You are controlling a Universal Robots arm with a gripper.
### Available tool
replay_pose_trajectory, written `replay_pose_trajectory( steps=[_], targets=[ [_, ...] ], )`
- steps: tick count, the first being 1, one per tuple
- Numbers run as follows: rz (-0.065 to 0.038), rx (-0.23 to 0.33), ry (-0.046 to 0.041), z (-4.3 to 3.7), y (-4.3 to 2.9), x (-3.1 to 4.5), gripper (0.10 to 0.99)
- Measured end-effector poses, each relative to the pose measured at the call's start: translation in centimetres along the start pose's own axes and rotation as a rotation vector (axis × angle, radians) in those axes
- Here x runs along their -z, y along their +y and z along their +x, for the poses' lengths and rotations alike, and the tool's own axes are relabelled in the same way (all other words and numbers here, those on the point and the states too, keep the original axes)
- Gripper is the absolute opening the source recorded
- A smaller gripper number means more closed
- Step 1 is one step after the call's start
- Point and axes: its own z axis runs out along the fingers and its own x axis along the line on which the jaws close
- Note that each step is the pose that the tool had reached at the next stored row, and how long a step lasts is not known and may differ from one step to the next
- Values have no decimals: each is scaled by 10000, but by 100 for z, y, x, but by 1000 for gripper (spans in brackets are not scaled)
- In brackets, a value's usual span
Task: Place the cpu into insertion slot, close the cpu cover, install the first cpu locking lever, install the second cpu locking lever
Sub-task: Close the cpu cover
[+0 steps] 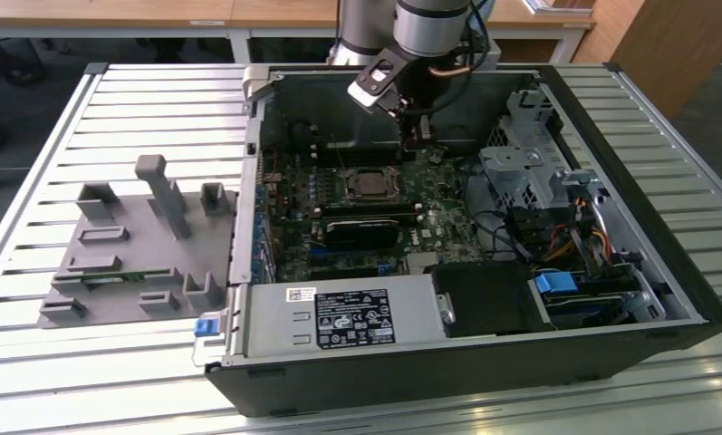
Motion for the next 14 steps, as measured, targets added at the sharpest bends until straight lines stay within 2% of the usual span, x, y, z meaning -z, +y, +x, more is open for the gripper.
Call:
replay_pose_trajectory(
  steps=[10,14],
  targets=[
    [1,1,-3,4,-128,-32,106],
    [-1,0,2,8,-200,-47,106]
  ],
)
